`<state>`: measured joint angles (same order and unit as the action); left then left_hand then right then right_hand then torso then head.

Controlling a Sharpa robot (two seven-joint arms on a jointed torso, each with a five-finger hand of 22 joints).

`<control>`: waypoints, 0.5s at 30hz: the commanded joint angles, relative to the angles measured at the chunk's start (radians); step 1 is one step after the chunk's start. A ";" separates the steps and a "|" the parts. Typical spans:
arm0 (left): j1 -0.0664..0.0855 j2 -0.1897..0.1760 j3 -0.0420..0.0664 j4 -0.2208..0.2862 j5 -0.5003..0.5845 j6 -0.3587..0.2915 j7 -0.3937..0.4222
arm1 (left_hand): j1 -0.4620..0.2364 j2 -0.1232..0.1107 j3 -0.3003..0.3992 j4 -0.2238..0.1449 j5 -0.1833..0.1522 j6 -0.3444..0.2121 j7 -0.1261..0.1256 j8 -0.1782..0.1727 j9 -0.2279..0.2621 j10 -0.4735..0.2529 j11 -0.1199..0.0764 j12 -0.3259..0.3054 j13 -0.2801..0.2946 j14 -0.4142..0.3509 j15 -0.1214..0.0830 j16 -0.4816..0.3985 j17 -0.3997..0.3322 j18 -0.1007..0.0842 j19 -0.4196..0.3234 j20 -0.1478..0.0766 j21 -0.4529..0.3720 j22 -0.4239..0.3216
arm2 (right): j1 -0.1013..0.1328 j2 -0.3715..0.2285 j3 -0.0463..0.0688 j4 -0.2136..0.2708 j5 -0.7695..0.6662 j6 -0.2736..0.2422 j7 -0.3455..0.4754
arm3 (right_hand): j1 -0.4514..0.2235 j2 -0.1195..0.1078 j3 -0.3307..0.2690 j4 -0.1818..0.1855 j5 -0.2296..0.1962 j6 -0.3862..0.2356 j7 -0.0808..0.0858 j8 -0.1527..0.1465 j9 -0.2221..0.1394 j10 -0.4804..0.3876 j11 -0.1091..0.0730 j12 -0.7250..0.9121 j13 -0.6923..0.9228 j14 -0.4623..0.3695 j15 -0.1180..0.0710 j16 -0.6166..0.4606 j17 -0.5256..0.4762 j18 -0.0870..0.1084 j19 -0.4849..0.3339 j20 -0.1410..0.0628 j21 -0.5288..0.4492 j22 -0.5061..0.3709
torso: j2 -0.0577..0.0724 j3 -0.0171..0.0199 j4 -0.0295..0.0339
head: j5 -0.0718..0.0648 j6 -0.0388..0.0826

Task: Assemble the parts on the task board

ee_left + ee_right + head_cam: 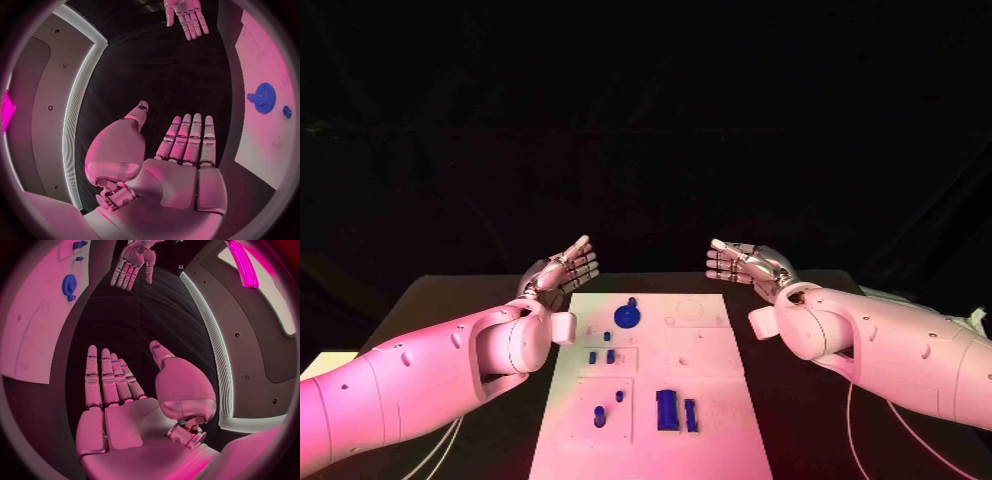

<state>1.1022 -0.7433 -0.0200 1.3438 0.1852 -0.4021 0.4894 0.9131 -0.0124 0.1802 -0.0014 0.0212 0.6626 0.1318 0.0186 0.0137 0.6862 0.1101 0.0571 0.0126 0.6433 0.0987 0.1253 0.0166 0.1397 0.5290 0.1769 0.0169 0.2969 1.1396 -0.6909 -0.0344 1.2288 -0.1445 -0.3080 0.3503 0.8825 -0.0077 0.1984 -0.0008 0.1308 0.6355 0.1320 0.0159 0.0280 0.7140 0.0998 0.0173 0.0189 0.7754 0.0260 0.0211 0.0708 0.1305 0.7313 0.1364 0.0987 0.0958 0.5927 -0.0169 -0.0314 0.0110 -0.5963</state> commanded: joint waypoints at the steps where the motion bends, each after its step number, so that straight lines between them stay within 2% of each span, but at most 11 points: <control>1: -0.009 -0.007 0.005 0.048 -0.063 -0.116 0.013 | -0.291 0.012 -0.057 0.001 -0.021 -0.211 -0.042 -0.019 -0.014 -0.219 -0.035 -0.057 -0.013 -0.205 -0.099 -0.041 -0.017 -0.042 -0.169 -0.056 -0.017 -0.095 | -0.013 -0.011 0.006 0.056 0.036 -0.115 0.050 | -0.281 0.008 -0.063 0.001 -0.042 -0.203 -0.042 -0.016 -0.028 -0.228 -0.100 -0.017 -0.019 -0.247 -0.026 -0.021 -0.071 -0.039 -0.233 -0.043 -0.099 -0.096 | -0.038 0.0131 0.0246 | -0.008 -0.003; 2: -0.013 -0.010 0.007 0.067 -0.076 -0.143 0.015 | -0.317 0.012 -0.063 0.001 -0.021 -0.230 -0.046 -0.019 -0.014 -0.238 -0.038 -0.057 -0.013 -0.223 -0.099 -0.044 -0.017 -0.044 -0.184 -0.061 -0.017 -0.103 | -0.019 -0.017 0.008 0.078 0.045 -0.142 0.059 | -0.306 0.008 -0.069 0.001 -0.046 -0.221 -0.046 -0.016 -0.028 -0.248 -0.100 -0.017 -0.019 -0.269 -0.026 -0.021 -0.071 -0.039 -0.254 -0.047 -0.099 -0.096 | -0.042 0.0146 0.0274 | -0.009 -0.003; 3: -0.018 -0.014 0.009 0.087 -0.090 -0.171 0.017 | -0.341 0.012 -0.068 0.001 -0.021 -0.248 -0.049 -0.019 -0.014 -0.257 -0.110 -0.057 -0.013 -0.240 -0.099 -0.047 -0.017 -0.053 -0.198 -0.066 -0.017 -0.111 | -0.025 -0.024 0.010 0.101 0.054 -0.170 0.069 | -0.330 0.008 -0.074 0.001 -0.049 -0.238 -0.050 -0.016 -0.028 -0.267 -0.100 -0.017 -0.019 -0.290 -0.026 -0.021 -0.071 -0.039 -0.274 -0.051 -0.099 -0.096 | -0.045 0.0157 0.0293 | -0.010 -0.003; 6: -0.033 -0.024 0.014 0.148 -0.131 -0.257 0.023 | -0.413 0.012 -0.082 0.001 -0.021 -0.300 -0.060 -0.019 -0.014 -0.310 -0.110 -0.057 -0.013 -0.291 -0.099 -0.125 -0.017 -0.054 -0.239 -0.080 -0.017 -0.134 | -0.048 -0.047 0.019 0.187 0.086 -0.274 0.105 | -0.400 0.008 -0.090 0.001 -0.059 -0.288 -0.060 -0.016 -0.028 -0.323 -0.100 -0.017 -0.019 -0.351 -0.026 -0.021 -0.071 -0.050 -0.331 -0.062 -0.099 -0.096 | -0.048 0.0169 0.0314 | -0.011 -0.004; 7: -0.036 -0.026 0.015 0.161 -0.141 -0.277 0.024 | -0.433 0.012 -0.086 0.001 -0.021 -0.314 -0.132 -0.019 -0.014 -0.325 -0.110 -0.057 -0.013 -0.305 -0.099 -0.125 -0.017 -0.063 -0.251 -0.083 -0.017 -0.141 | -0.054 -0.053 0.021 0.208 0.094 -0.300 0.114 | -0.418 0.008 -0.094 0.001 -0.131 -0.301 -0.132 -0.016 -0.028 -0.338 -0.100 -0.017 -0.019 -0.368 -0.026 -0.021 -0.071 -0.050 -0.347 -0.064 -0.099 -0.096 | -0.048 0.0169 0.0314 | -0.011 -0.004; 8: -0.040 -0.028 0.016 0.174 -0.150 -0.295 0.026 | -0.452 0.012 -0.089 0.001 -0.021 -0.328 -0.132 -0.019 -0.014 -0.339 -0.110 -0.057 -0.013 -0.318 -0.099 -0.125 -0.017 -0.063 -0.262 -0.087 -0.017 -0.147 | -0.059 -0.058 0.023 0.228 0.102 -0.325 0.122 | -0.437 0.008 -0.098 0.001 -0.131 -0.315 -0.132 -0.016 -0.028 -0.353 -0.100 -0.017 -0.019 -0.384 -0.026 -0.021 -0.071 -0.050 -0.362 -0.136 -0.099 -0.096 | -0.048 0.0169 0.0314 | -0.011 -0.004; 10: -0.045 -0.032 0.017 0.196 -0.164 -0.325 0.028 | -0.489 0.012 -0.096 0.001 -0.021 -0.355 -0.132 -0.019 -0.014 -0.367 -0.110 -0.057 -0.013 -0.344 -0.099 -0.125 -0.017 -0.063 -0.283 -0.095 -0.017 -0.159 | -0.069 -0.068 0.027 0.263 0.115 -0.367 0.137 | -0.472 0.008 -0.106 0.001 -0.131 -0.340 -0.132 -0.016 -0.028 -0.382 -0.100 -0.017 -0.019 -0.415 -0.026 -0.021 -0.071 -0.131 -0.391 -0.136 -0.099 -0.096 | -0.048 0.0169 0.0314 | -0.011 -0.004; 11: -0.047 -0.033 0.018 0.204 -0.170 -0.337 0.028 | -0.506 0.012 -0.100 0.001 -0.021 -0.367 -0.132 -0.019 -0.014 -0.380 -0.110 -0.057 -0.013 -0.356 -0.099 -0.125 -0.017 -0.063 -0.293 -0.098 -0.017 -0.164 | -0.073 -0.072 0.028 0.278 0.121 -0.385 0.143 | -0.489 0.008 -0.110 0.001 -0.131 -0.352 -0.132 -0.016 -0.028 -0.396 -0.100 -0.017 -0.019 -0.430 -0.026 -0.021 -0.071 -0.131 -0.405 -0.136 -0.099 -0.096 | -0.048 0.0169 0.0314 | -0.011 -0.004; 12: -0.049 -0.035 0.019 0.214 -0.177 -0.351 0.029 | -0.526 0.012 -0.103 0.001 -0.021 -0.382 -0.132 -0.019 -0.014 -0.396 -0.110 -0.057 -0.013 -0.371 -0.099 -0.125 -0.017 -0.140 -0.305 -0.102 -0.017 -0.171 | -0.078 -0.077 0.030 0.298 0.128 -0.409 0.151 | -0.509 0.008 -0.115 0.001 -0.131 -0.366 -0.132 -0.016 -0.028 -0.413 -0.100 -0.017 -0.019 -0.448 -0.026 -0.021 -0.071 -0.131 -0.422 -0.136 -0.099 -0.096 | -0.048 0.0169 0.0314 | -0.011 -0.004; 14: -0.051 -0.036 0.020 0.221 -0.182 -0.361 0.030 | -0.547 0.012 -0.106 0.001 -0.021 -0.397 -0.132 -0.019 -0.014 -0.411 -0.110 -0.057 -0.013 -0.386 -0.099 -0.125 -0.017 -0.140 -0.317 -0.106 -0.017 -0.178 | -0.082 -0.081 0.032 0.313 0.134 -0.428 0.158 | -0.529 0.008 -0.119 0.001 -0.131 -0.381 -0.132 -0.016 -0.028 -0.429 -0.100 -0.017 -0.019 -0.465 -0.026 -0.021 -0.071 -0.131 -0.438 -0.136 -0.099 -0.096 | -0.048 0.0169 0.0314 | -0.011 -0.004; 15: -0.052 -0.036 0.020 0.224 -0.184 -0.365 0.030 | -0.561 0.012 -0.109 0.001 -0.021 -0.407 -0.132 -0.019 -0.014 -0.422 -0.110 -0.057 -0.013 -0.395 -0.099 -0.125 -0.017 -0.140 -0.326 -0.177 -0.017 -0.183 | -0.084 -0.084 0.032 0.322 0.137 -0.439 0.162 | -0.543 0.008 -0.122 0.001 -0.131 -0.391 -0.132 -0.016 -0.028 -0.440 -0.100 -0.017 -0.019 -0.477 -0.026 -0.021 -0.071 -0.131 -0.450 -0.136 -0.099 -0.096 | -0.048 0.0169 0.0314 | -0.011 -0.004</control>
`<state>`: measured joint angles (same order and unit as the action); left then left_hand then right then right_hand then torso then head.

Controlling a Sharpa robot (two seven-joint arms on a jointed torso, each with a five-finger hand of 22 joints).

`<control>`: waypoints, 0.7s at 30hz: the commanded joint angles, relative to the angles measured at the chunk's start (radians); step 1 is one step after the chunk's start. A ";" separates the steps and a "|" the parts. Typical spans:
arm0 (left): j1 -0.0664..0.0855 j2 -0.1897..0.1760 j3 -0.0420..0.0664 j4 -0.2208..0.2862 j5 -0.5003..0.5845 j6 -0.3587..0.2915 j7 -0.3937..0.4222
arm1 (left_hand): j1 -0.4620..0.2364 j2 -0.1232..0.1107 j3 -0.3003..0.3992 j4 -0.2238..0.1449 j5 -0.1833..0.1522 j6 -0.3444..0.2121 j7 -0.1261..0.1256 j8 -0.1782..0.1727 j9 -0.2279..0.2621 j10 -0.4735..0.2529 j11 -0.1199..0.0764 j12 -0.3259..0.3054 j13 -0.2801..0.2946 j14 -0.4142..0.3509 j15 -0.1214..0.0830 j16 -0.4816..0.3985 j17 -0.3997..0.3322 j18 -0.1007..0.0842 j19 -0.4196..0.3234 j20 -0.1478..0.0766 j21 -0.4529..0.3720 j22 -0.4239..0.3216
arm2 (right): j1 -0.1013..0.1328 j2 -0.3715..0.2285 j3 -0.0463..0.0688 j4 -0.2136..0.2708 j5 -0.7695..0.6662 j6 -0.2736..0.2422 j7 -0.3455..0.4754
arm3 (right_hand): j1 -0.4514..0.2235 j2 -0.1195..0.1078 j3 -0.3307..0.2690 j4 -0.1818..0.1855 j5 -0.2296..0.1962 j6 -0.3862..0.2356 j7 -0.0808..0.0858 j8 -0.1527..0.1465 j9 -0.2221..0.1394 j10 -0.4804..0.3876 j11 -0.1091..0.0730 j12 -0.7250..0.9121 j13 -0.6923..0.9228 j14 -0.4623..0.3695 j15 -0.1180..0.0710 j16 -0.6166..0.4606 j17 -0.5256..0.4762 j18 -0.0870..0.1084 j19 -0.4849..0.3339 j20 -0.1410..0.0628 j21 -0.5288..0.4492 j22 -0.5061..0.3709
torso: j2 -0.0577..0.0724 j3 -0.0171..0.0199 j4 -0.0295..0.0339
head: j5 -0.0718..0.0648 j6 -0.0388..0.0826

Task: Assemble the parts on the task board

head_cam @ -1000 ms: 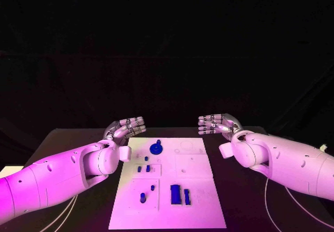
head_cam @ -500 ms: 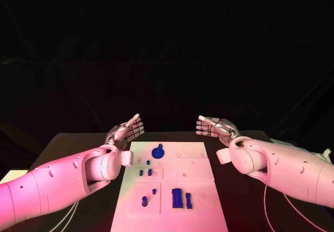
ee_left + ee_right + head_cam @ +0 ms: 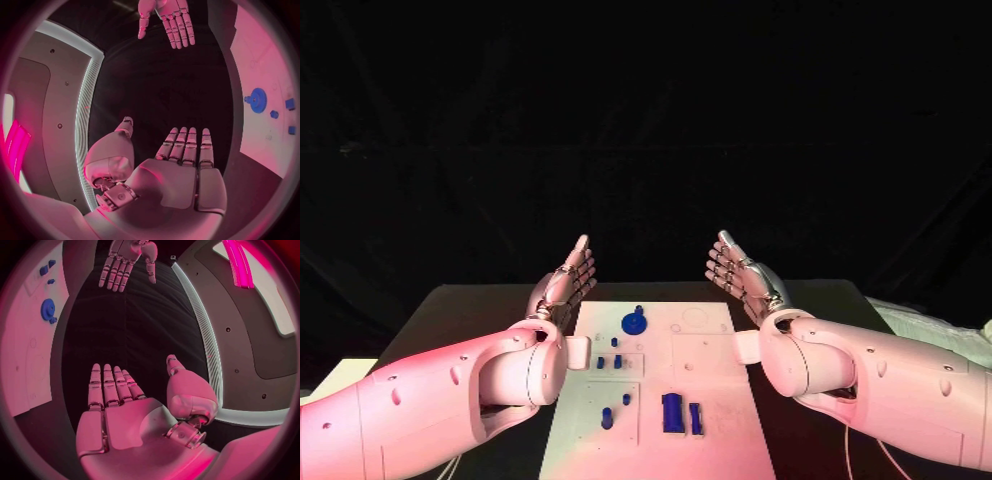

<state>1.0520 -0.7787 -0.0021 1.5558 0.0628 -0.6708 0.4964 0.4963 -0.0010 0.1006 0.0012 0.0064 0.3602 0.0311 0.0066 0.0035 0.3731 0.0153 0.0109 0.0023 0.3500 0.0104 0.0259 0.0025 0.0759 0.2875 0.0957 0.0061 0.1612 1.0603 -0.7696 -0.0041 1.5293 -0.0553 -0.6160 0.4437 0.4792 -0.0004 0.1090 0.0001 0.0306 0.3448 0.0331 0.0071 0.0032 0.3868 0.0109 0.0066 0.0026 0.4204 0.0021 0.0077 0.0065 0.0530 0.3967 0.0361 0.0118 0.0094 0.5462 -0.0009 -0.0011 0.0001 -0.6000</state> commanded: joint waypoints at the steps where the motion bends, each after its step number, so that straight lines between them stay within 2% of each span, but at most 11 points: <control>1: -0.002 -0.001 0.002 0.014 -0.063 -0.099 0.024 | -0.159 0.001 -0.101 -0.001 -0.006 -0.115 -0.031 -0.007 -0.004 -0.120 -0.015 -0.011 -0.002 -0.113 -0.010 -0.026 -0.003 -0.076 -0.092 -0.096 -0.006 -0.052 | -0.007 -0.007 0.003 0.029 0.051 -0.140 0.071 | -0.154 0.000 -0.033 0.000 -0.031 -0.111 -0.033 -0.007 -0.003 -0.124 -0.011 -0.007 -0.003 -0.135 -0.002 -0.008 -0.006 -0.053 -0.127 -0.036 -0.012 -0.009 | -0.002 0.0009 0.0011 | 0.000 0.000; 2: -0.002 -0.001 0.002 0.014 -0.063 -0.099 0.024 | -0.172 0.001 -0.101 -0.001 -0.006 -0.125 -0.031 -0.007 -0.004 -0.129 -0.015 -0.011 -0.002 -0.122 -0.010 -0.026 -0.003 -0.076 -0.099 -0.096 -0.006 -0.056 | -0.009 -0.009 0.003 0.034 0.053 -0.146 0.074 | -0.166 0.000 -0.037 0.000 -0.031 -0.120 -0.033 -0.007 -0.003 -0.134 -0.011 -0.007 -0.003 -0.146 -0.002 -0.008 -0.006 -0.053 -0.138 -0.036 -0.012 -0.009 | -0.002 0.0009 0.0011 | 0.000 0.000; 3: -0.002 -0.001 0.002 0.014 -0.063 -0.099 0.024 | -0.185 0.001 -0.101 -0.001 -0.006 -0.135 -0.031 -0.007 -0.004 -0.139 -0.015 -0.011 -0.002 -0.131 -0.010 -0.026 -0.003 -0.076 -0.107 -0.096 -0.006 -0.060 | -0.010 -0.010 0.004 0.038 0.054 -0.151 0.075 | -0.179 0.000 -0.109 0.000 -0.031 -0.129 -0.033 -0.007 -0.003 -0.144 -0.011 -0.007 -0.003 -0.157 -0.002 -0.008 -0.006 -0.053 -0.148 -0.036 -0.012 -0.009 | -0.002 0.0009 0.0011 | 0.000 0.000; 11: -0.002 -0.001 0.002 0.014 -0.063 -0.099 0.024 | -0.275 0.001 -0.101 -0.001 -0.006 -0.199 -0.031 -0.007 -0.004 -0.207 -0.015 -0.011 -0.002 -0.194 -0.010 -0.026 -0.003 -0.076 -0.158 -0.096 -0.006 -0.089 | -0.010 -0.010 0.004 0.041 0.055 -0.154 0.076 | -0.265 0.000 -0.109 0.000 -0.031 -0.191 -0.033 -0.007 -0.003 -0.214 -0.011 -0.007 -0.003 -0.233 -0.002 -0.008 -0.006 -0.053 -0.220 -0.036 -0.012 -0.009 | -0.002 0.0009 0.0011 | 0.000 0.000; 12: -0.002 -0.001 0.002 0.014 -0.063 -0.099 0.024 | -0.284 0.001 -0.101 -0.001 -0.006 -0.206 -0.031 -0.007 -0.004 -0.214 -0.015 -0.011 -0.002 -0.201 -0.010 -0.026 -0.003 -0.076 -0.162 -0.096 -0.006 -0.161 | -0.010 -0.010 0.004 0.041 0.055 -0.154 0.076 | -0.273 0.000 -0.109 0.000 -0.031 -0.197 -0.033 -0.007 -0.003 -0.221 -0.011 -0.007 -0.003 -0.240 -0.002 -0.008 -0.006 -0.053 -0.226 -0.036 -0.012 -0.009 | -0.002 0.0009 0.0011 | 0.000 0.000; 21: -0.002 -0.001 0.002 0.014 -0.063 -0.099 0.024 | -0.350 0.001 -0.101 -0.001 -0.006 -0.253 -0.031 -0.007 -0.004 -0.263 -0.015 -0.011 -0.002 -0.247 -0.010 -0.026 -0.003 -0.076 -0.200 -0.096 -0.006 -0.161 | -0.010 -0.010 0.004 0.041 0.055 -0.154 0.076 | -0.337 0.000 -0.109 0.000 -0.031 -0.243 -0.033 -0.007 -0.003 -0.273 -0.011 -0.007 -0.003 -0.296 -0.002 -0.008 -0.006 -0.053 -0.280 -0.036 -0.012 -0.009 | -0.002 0.0009 0.0011 | 0.000 0.000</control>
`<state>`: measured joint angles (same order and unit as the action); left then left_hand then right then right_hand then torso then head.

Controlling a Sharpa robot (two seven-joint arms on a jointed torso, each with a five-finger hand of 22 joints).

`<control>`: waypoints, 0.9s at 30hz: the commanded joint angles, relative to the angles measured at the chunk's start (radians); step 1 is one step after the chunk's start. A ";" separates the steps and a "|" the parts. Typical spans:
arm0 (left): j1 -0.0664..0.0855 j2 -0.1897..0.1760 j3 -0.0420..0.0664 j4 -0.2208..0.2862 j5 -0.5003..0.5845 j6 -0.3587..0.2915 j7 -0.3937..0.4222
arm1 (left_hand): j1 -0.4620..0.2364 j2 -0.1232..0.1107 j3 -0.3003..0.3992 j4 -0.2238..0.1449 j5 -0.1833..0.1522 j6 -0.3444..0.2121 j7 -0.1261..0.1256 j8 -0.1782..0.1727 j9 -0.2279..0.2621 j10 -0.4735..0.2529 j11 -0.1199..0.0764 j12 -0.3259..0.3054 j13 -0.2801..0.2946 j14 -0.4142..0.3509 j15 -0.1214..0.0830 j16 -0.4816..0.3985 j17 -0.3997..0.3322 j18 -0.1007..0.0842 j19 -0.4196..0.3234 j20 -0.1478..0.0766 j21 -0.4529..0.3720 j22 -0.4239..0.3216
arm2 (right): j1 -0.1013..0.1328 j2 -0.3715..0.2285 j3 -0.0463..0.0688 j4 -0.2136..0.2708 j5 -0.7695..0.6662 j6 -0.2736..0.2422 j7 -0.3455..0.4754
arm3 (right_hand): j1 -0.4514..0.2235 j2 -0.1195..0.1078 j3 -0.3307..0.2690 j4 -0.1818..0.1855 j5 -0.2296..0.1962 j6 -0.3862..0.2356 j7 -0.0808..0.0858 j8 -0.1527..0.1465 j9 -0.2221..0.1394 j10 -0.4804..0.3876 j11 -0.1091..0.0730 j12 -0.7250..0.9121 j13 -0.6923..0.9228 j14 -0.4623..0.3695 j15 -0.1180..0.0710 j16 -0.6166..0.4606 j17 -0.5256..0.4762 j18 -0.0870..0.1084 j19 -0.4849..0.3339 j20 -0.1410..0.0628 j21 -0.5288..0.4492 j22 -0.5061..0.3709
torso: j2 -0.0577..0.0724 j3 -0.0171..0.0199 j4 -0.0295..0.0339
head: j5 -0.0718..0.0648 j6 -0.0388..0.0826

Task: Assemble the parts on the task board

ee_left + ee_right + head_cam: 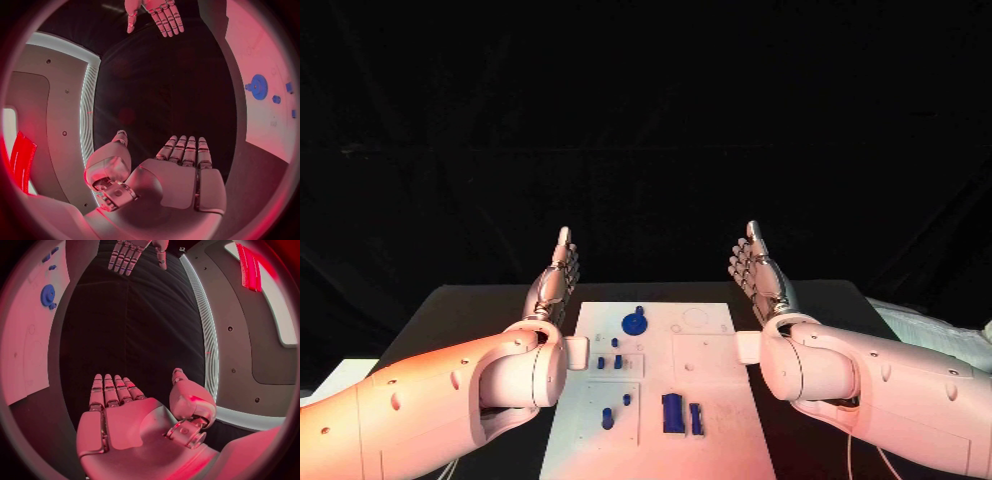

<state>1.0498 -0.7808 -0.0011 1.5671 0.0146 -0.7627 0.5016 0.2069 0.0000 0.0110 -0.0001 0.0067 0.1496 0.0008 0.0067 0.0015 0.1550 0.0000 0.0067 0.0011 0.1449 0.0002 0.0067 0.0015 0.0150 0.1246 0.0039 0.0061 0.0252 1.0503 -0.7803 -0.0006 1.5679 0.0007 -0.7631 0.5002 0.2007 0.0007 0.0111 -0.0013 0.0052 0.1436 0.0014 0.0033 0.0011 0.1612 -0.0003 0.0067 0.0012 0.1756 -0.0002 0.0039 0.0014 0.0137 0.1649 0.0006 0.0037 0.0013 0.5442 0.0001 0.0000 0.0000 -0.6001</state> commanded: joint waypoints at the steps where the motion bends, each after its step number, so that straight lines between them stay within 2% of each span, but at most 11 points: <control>1: 0.000 0.001 0.001 0.003 -0.015 -0.007 0.018 | -0.067 0.000 -0.011 0.000 -0.007 -0.049 -0.001 -0.007 -0.001 -0.051 0.000 -0.007 -0.001 -0.047 0.000 -0.007 -0.001 -0.015 -0.042 -0.004 -0.006 -0.025 | 0.000 0.000 0.001 0.002 -0.001 -0.007 0.020 | -0.065 -0.001 -0.011 0.001 -0.005 -0.047 -0.001 -0.003 -0.001 -0.053 0.000 -0.007 -0.001 -0.057 0.000 -0.004 -0.001 -0.014 -0.054 -0.001 -0.004 -0.001 | 0.000 -0.0001 0.0000 | 0.000 0.000; 6: 0.000 0.001 0.001 0.003 -0.015 -0.007 0.018 | -0.092 0.000 -0.011 0.000 -0.007 -0.064 -0.001 -0.007 -0.001 -0.066 0.000 -0.007 -0.001 -0.062 0.000 -0.007 -0.001 -0.015 -0.053 -0.004 -0.006 -0.025 | 0.000 0.000 0.001 0.002 -0.001 -0.007 0.020 | -0.098 -0.001 -0.011 0.001 -0.005 -0.071 -0.001 -0.003 -0.001 -0.079 0.000 -0.007 -0.001 -0.088 0.000 -0.004 -0.001 -0.014 -0.080 -0.001 -0.004 -0.001 | 0.000 -0.0001 0.0000 | 0.000 0.000; 7: 0.000 0.001 0.001 0.003 -0.015 -0.007 0.018 | -0.092 0.000 -0.011 0.000 -0.007 -0.068 -0.001 -0.007 -0.001 -0.071 0.000 -0.007 -0.001 -0.065 0.000 -0.007 -0.001 -0.015 -0.125 -0.004 -0.006 -0.025 | 0.000 0.000 0.001 0.002 -0.001 -0.007 0.020 | -0.117 -0.001 -0.011 0.001 -0.005 -0.144 -0.001 -0.003 -0.001 -0.161 0.000 -0.007 -0.001 -0.103 0.000 -0.004 -0.001 -0.014 -0.095 -0.001 -0.004 -0.001 | 0.000 -0.0001 0.0000 | 0.000 0.000; 8: 0.000 0.001 0.001 0.003 -0.015 -0.007 0.018 | -0.099 0.000 -0.011 0.000 -0.007 -0.070 -0.001 -0.007 -0.001 -0.074 0.000 -0.007 -0.001 -0.068 0.000 -0.007 -0.001 -0.015 -0.125 -0.004 -0.006 -0.025 | 0.000 0.000 0.001 0.002 -0.001 -0.007 0.020 | -0.201 -0.001 -0.011 0.001 -0.005 -0.144 -0.001 -0.003 -0.001 -0.161 0.000 -0.007 -0.001 -0.176 0.000 -0.004 -0.001 -0.014 -0.165 -0.001 -0.004 -0.001 | 0.000 -0.0001 0.0000 | 0.000 0.000; 10: 0.000 0.001 0.001 0.003 -0.015 -0.007 0.018 | -0.107 0.000 -0.011 0.000 -0.007 -0.078 -0.001 -0.007 -0.001 -0.081 0.000 -0.007 -0.001 -0.075 0.000 -0.007 -0.001 -0.015 -0.125 -0.004 -0.006 -0.025 | 0.000 0.000 0.001 0.002 -0.001 -0.007 0.020 | -0.201 -0.001 -0.011 0.001 -0.005 -0.144 -0.001 -0.003 -0.001 -0.161 0.000 -0.007 -0.001 -0.176 0.000 -0.004 -0.001 -0.014 -0.165 -0.001 -0.004 -0.001 | 0.000 -0.0001 0.0000 | 0.000 0.000; 11: 0.000 0.001 0.001 0.003 -0.015 -0.007 0.018 | -0.110 0.000 -0.011 0.000 -0.007 -0.079 -0.001 -0.007 -0.001 -0.083 0.000 -0.007 -0.001 -0.145 0.000 -0.007 -0.001 -0.015 -0.125 -0.004 -0.006 -0.025 | 0.000 0.000 0.001 0.002 -0.001 -0.007 0.020 | -0.201 -0.001 -0.011 0.001 -0.005 -0.144 -0.001 -0.003 -0.001 -0.161 0.000 -0.007 -0.001 -0.176 0.000 -0.004 -0.001 -0.014 -0.165 -0.001 -0.004 -0.001 | 0.000 -0.0001 0.0000 | 0.000 0.000; 12: 0.000 0.001 0.001 0.003 -0.015 -0.007 0.018 | -0.115 0.000 -0.011 0.000 -0.007 -0.150 -0.001 -0.007 -0.001 -0.084 0.000 -0.007 -0.001 -0.145 0.000 -0.007 -0.001 -0.015 -0.125 -0.004 -0.006 -0.025 | 0.000 0.000 0.001 0.002 -0.001 -0.007 0.020 | -0.201 -0.001 -0.011 0.001 -0.005 -0.144 -0.001 -0.003 -0.001 -0.161 0.000 -0.007 -0.001 -0.176 0.000 -0.004 -0.001 -0.014 -0.165 -0.001 -0.004 -0.001 | 0.000 -0.0001 0.0000 | 0.000 0.000; 13: 0.000 0.001 0.001 0.003 -0.015 -0.007 0.018 | -0.117 0.000 -0.011 0.000 -0.007 -0.150 -0.001 -0.007 -0.001 -0.155 0.000 -0.007 -0.001 -0.145 0.000 -0.007 -0.001 -0.015 -0.125 -0.004 -0.006 -0.025 | 0.000 0.000 0.001 0.002 -0.001 -0.007 0.020 | -0.201 -0.001 -0.011 0.001 -0.005 -0.144 -0.001 -0.003 -0.001 -0.161 0.000 -0.007 -0.001 -0.176 0.000 -0.004 -0.001 -0.014 -0.165 -0.001 -0.004 -0.001 | 0.000 -0.0001 0.0000 | 0.000 0.000; 14: 0.000 0.001 0.001 0.003 -0.015 -0.007 0.018 | -0.128 0.000 -0.011 0.000 -0.007 -0.150 -0.001 -0.007 -0.001 -0.155 0.000 -0.007 -0.001 -0.145 0.000 -0.007 -0.001 -0.015 -0.125 -0.004 -0.006 -0.025 | 0.000 0.000 0.001 0.002 -0.001 -0.007 0.020 | -0.201 -0.001 -0.011 0.001 -0.005 -0.144 -0.001 -0.003 -0.001 -0.161 0.000 -0.007 -0.001 -0.176 0.000 -0.004 -0.001 -0.014 -0.165 -0.001 -0.004 -0.001 | 0.000 -0.0001 0.0000 | 0.000 0.000; 15: 0.000 0.001 0.001 0.003 -0.015 -0.007 0.018 | -0.207 0.000 -0.011 0.000 -0.007 -0.150 -0.001 -0.007 -0.001 -0.155 0.000 -0.007 -0.001 -0.145 0.000 -0.007 -0.001 -0.015 -0.125 -0.004 -0.006 -0.025 | 0.000 0.000 0.001 0.002 -0.001 -0.007 0.020 | -0.201 -0.001 -0.011 0.001 -0.005 -0.144 -0.001 -0.003 -0.001 -0.161 0.000 -0.007 -0.001 -0.176 0.000 -0.004 -0.001 -0.014 -0.165 -0.001 -0.004 -0.001 | 0.000 -0.0001 0.0000 | 0.000 0.000; 27: 0.000 0.001 0.001 0.003 -0.015 -0.007 0.018 | -0.207 0.000 -0.011 0.000 -0.007 -0.150 -0.001 -0.007 -0.001 -0.155 0.000 -0.007 -0.001 -0.145 0.000 -0.007 -0.001 -0.015 -0.125 -0.004 -0.006 -0.025 | 0.000 0.000 0.001 0.002 -0.001 -0.007 0.020 | -0.201 -0.001 -0.011 0.001 -0.005 -0.144 -0.001 -0.003 -0.001 -0.161 0.000 -0.007 -0.001 -0.176 0.000 -0.004 -0.001 -0.014 -0.165 -0.001 -0.004 -0.001 | 0.000 -0.0001 0.0000 | 0.000 0.000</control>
<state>1.0496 -0.7808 -0.0011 1.5675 0.0112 -0.7683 0.5028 0.0077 -0.0001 0.0056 -0.0003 0.0068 0.0050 -0.0005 0.0068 0.0013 0.0053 -0.0002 0.0067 0.0017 0.0055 0.0003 0.0067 0.0016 0.0152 0.0036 0.0002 0.0062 0.0009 1.0503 -0.7803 -0.0006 1.5683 0.0064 -0.7722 0.5057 0.0055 -0.0002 0.0056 -0.0014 0.0053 0.0036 -0.0003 0.0033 0.0016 0.0048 -0.0006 0.0067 0.0014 0.0051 -0.0001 0.0040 0.0009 0.0140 0.0047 0.0003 0.0038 0.0009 0.5442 0.0000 0.0000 0.0000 -0.6001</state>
